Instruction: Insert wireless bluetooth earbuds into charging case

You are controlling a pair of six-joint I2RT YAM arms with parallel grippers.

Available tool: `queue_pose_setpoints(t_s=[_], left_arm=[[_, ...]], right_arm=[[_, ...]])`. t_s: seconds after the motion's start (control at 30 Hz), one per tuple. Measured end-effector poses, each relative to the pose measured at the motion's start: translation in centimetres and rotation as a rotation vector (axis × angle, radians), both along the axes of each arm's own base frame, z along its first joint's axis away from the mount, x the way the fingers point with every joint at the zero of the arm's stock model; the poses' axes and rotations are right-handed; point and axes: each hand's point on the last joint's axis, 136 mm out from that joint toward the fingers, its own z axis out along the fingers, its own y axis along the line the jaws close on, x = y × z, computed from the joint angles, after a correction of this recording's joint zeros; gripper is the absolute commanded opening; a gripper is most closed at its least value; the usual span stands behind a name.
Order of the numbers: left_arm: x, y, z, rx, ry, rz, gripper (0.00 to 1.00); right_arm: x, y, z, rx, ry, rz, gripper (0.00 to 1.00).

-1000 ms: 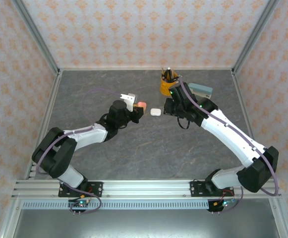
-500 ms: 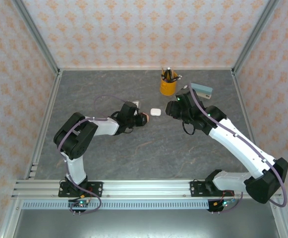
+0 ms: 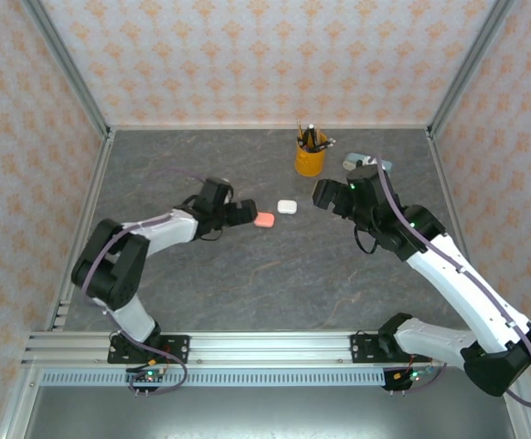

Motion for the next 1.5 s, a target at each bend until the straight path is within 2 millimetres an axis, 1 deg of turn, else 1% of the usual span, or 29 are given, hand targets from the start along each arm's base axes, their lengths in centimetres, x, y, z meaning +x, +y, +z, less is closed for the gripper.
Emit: queue_pose_setpoints(t_s=[0.03,0.1,0.13,0.23,0.3,0.37,0.4,0.43,0.47,0.57,0.63,0.7,0.77,0.83,0.87,0.93,0.97,1.03,1.07,1.13,1.23,1.3,1.33,1.5], left_arm=[[0.1,1.2,0.8,0.016,-0.012,0.02,1.0],[0.0,3.9,3.1,0.058,-0.048,0.066,1.0],[-0.2,5.0,4.1,0.081,-0.068,0.082,1.0],[-0.6,8.1,8.0,0.163,-0.169,0.136,1.0],[-1.3,10.0,10.6,0.23,-0.276,0.173,1.0],[-2.6,11.8,11.9,0.295,-0.374,0.207,1.0],[-3.4,12.6,12.0,0.33,-0.412,0.219,1.0],[-3.9,13.4,11.9,0.36,-0.439,0.231,1.0],[-4.4,14.2,11.4,0.394,-0.456,0.245,1.0],[-5.2,16.7,8.5,0.499,-0.436,0.278,1.0],[-5.2,17.8,6.9,0.54,-0.417,0.292,1.0],[-4.8,18.7,5.8,0.569,-0.415,0.306,1.0],[-4.1,18.9,5.2,0.587,-0.438,0.305,1.0],[-3.5,18.8,4.5,0.602,-0.444,0.289,1.0],[-3.2,18.8,4.2,0.601,-0.445,0.281,1.0],[-2.6,18.8,3.9,0.595,-0.467,0.272,1.0],[-2.4,18.8,3.7,0.591,-0.48,0.269,1.0],[-2.2,18.6,2.6,0.585,-0.484,0.246,1.0],[-2.1,18.4,2.0,0.584,-0.475,0.228,1.0],[-1.7,17.8,0.8,0.575,-0.465,0.188,1.0],[-1.5,17.4,-0.3,0.562,-0.447,0.149,1.0],[-1.3,17.6,-0.3,0.552,-0.447,0.147,1.0],[-1.2,17.7,-0.2,0.547,-0.451,0.148,1.0],[0.0,18.8,1.3,0.525,-0.482,0.196,1.0]], right_arm=[[0.0,-0.3,0.1,-0.008,-0.008,-0.009,1.0],[0.1,-1.1,0.4,-0.036,-0.028,-0.035,1.0],[0.2,-1.5,0.5,-0.054,-0.038,-0.052,1.0],[0.7,-3.5,0.1,-0.142,-0.076,-0.125,1.0],[1.0,-5.3,-0.9,-0.234,-0.108,-0.203,1.0],[1.5,-7.2,-2.2,-0.326,-0.141,-0.277,1.0],[1.6,-8.1,-3.2,-0.374,-0.151,-0.314,1.0],[1.8,-8.9,-3.9,-0.41,-0.158,-0.343,1.0],[2.0,-9.9,-4.6,-0.442,-0.161,-0.376,1.0],[2.7,-13.3,-6.1,-0.494,-0.163,-0.497,1.0],[3.4,-15.2,-6.8,-0.509,-0.169,-0.567,1.0],[4.2,-16.7,-8.1,-0.534,-0.161,-0.616,1.0],[5.3,-17.5,-9.9,-0.565,-0.149,-0.631,1.0],[6.3,-17.9,-12.5,-0.601,-0.13,-0.622,1.0],[6.7,-17.9,-13.7,-0.617,-0.119,-0.606,1.0],[7.4,-17.6,-16.7,-0.658,-0.094,-0.547,1.0],[7.6,-17.4,-17.8,-0.674,-0.093,-0.521,1.0],[7.6,-17.0,-20.1,-0.686,-0.083,-0.453,1.0],[7.6,-17.0,-20.5,-0.676,-0.09,-0.436,1.0],[7.7,-17.6,-20.8,-0.637,-0.111,-0.432,1.0],[8.6,-19.3,-20.2,-0.538,-0.173,-0.466,1.0],[8.9,-20.2,-20.4,-0.5,-0.184,-0.476,1.0],[9.0,-20.2,-20.5,-0.484,-0.186,-0.468,1.0],[9.8,-19.0,-20.4,-0.43,-0.215,-0.411,0.99]])
